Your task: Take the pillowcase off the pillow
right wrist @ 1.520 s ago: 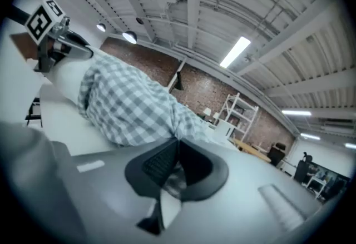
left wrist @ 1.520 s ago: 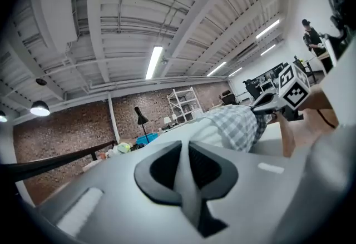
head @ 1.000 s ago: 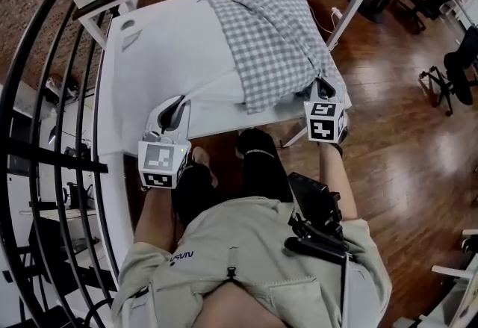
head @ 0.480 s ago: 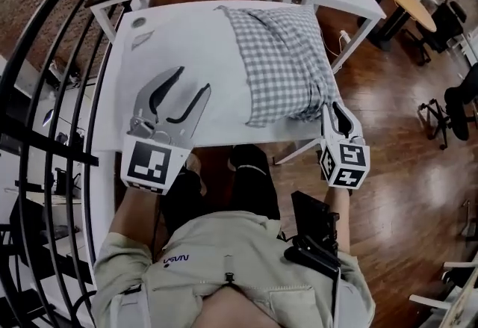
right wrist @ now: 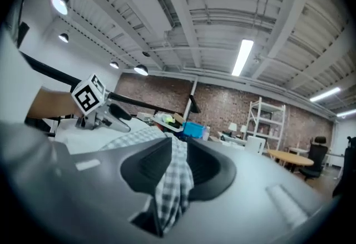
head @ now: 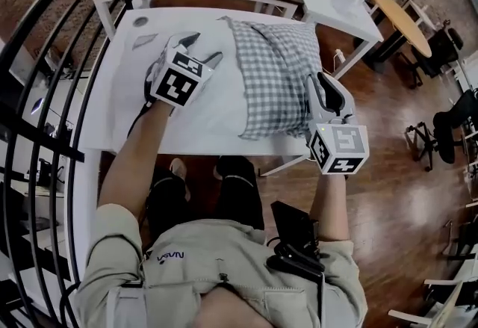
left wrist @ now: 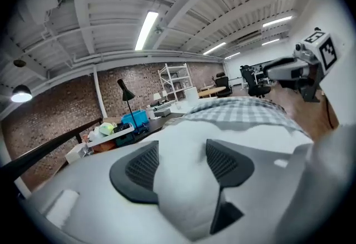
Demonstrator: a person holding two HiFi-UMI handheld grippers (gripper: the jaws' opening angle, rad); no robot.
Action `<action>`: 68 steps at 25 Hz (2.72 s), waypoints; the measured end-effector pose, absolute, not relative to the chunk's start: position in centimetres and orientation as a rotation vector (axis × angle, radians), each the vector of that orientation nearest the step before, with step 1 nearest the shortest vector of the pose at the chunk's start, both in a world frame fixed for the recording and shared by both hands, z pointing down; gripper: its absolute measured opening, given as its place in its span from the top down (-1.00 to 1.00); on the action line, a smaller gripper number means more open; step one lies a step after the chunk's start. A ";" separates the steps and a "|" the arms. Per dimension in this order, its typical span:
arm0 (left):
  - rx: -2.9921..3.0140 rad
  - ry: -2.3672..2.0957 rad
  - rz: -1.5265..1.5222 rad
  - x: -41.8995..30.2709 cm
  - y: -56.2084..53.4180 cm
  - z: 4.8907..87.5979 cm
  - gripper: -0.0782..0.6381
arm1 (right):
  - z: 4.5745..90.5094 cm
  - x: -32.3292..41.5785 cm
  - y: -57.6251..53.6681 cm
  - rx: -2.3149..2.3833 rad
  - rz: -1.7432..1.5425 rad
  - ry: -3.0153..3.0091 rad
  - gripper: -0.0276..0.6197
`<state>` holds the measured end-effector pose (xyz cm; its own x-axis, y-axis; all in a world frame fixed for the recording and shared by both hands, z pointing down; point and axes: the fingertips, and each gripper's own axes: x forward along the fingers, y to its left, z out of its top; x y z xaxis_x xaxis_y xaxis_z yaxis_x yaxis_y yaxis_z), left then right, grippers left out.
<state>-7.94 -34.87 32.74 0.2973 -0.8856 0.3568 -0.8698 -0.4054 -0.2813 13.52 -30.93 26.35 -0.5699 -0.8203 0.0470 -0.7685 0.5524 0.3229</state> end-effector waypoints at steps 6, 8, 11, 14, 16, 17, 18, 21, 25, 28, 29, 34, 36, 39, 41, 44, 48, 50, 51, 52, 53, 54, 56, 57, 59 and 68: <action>-2.507 1.598 -0.751 -5.5 -32.5 36.0 0.52 | 24.4 6.4 -34.2 1.122 -0.412 -2.660 0.57; -2.464 1.588 -0.728 -4.9 -31.2 36.9 0.64 | 24.4 4.2 -35.7 1.066 -0.411 -2.637 0.53; -2.368 1.555 -0.674 -4.0 -29.0 37.3 0.71 | 25.6 1.3 -38.5 1.017 -0.440 -2.518 0.40; -2.313 1.548 -0.551 -4.1 -26.9 36.0 0.73 | 29.0 -0.3 -41.4 0.953 -0.433 -2.326 0.29; -2.303 1.554 -0.466 -4.6 -25.8 34.6 0.73 | 30.7 -0.7 -42.5 0.926 -0.423 -2.235 0.31; -2.302 1.560 -0.427 -5.0 -25.4 33.8 0.73 | 30.8 -0.7 -42.9 0.937 -0.443 -2.204 0.57; -2.298 1.566 -0.385 -5.4 -24.9 32.9 0.74 | 30.4 -0.6 -43.2 0.961 -0.478 -2.175 0.80; -2.271 1.584 -0.242 -7.0 -23.3 28.5 0.74 | 28.1 0.5 -44.9 1.073 -0.587 -2.083 0.85; -2.303 1.646 -0.048 -9.5 -21.7 24.6 0.74 | 24.4 4.2 -48.0 1.248 -0.660 -1.981 0.85; -2.337 1.680 0.014 -10.7 -21.7 24.1 0.74 | 23.0 7.6 -49.8 1.373 -0.695 -1.888 0.85; -2.351 1.681 0.018 -10.8 -21.9 24.3 0.74 | 22.9 8.7 -50.3 1.408 -0.691 -1.862 0.85; -2.420 1.721 -0.018 -11.5 -24.3 27.9 0.74 | 26.9 13.4 -52.6 1.481 -0.542 -1.792 0.85; -2.457 1.765 -0.044 -12.2 -25.8 30.2 0.74 | 29.5 14.1 -52.8 1.461 -0.458 -1.811 0.85; -2.497 1.811 -0.097 -12.7 -27.9 32.8 0.74 | 31.2 13.4 -52.4 1.400 -0.372 -1.941 0.85; -2.489 1.794 -0.159 -12.4 -29.0 33.2 0.73 | 30.9 13.2 -51.7 1.396 -0.331 -2.045 0.76; -2.437 1.718 -0.271 -11.2 -30.0 32.7 0.56 | 29.7 13.5 -49.5 1.412 -0.253 -2.210 0.47; -2.337 1.553 -0.405 -8.0 -27.9 30.4 0.27 | 28.0 13.5 -42.9 1.432 -0.292 -2.396 0.38; -2.326 1.440 -0.448 -5.1 -25.2 30.1 0.18 | 28.0 14.2 -38.6 1.463 -0.287 -2.474 0.38; -2.330 1.382 -0.467 -3.6 -23.7 30.3 0.14 | 28.3 14.6 -36.4 1.478 -0.265 -2.509 0.38; -2.335 1.330 -0.491 -2.0 -22.3 31.0 0.13 | 28.8 14.9 -34.3 1.487 -0.234 -2.539 0.38; -2.340 1.292 -0.526 -0.7 -21.3 32.0 0.13 | 29.6 15.1 -32.4 1.486 -0.194 -2.562 0.38; -2.343 1.269 -0.571 0.2 -20.8 33.5 0.11 | 30.7 15.0 -30.8 1.473 -0.151 -2.577 0.38; -2.338 1.256 -0.673 1.1 -21.2 36.3 0.10 | 33.2 14.3 -28.1 1.425 -0.079 -2.576 0.39; -2.330 1.262 -0.718 1.1 -21.8 37.4 0.10 | 34.6 13.9 -27.1 1.403 -0.058 -2.560 0.38; -2.298 1.288 -0.780 0.6 -23.2 39.0 0.12 | 37.3 13.1 -25.7 1.372 -0.045 -2.511 0.38; -2.282 1.383 -0.600 -0.2 -24.7 35.0 0.73 | 40.4 11.8 -26.6 1.417 -0.315 -2.246 0.83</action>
<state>-0.17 -24.66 34.99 0.4171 -0.8962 0.1513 -0.7224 -0.4279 -0.5432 11.80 -26.59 40.43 -0.3614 -0.8954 0.2602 -0.7894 0.4423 0.4256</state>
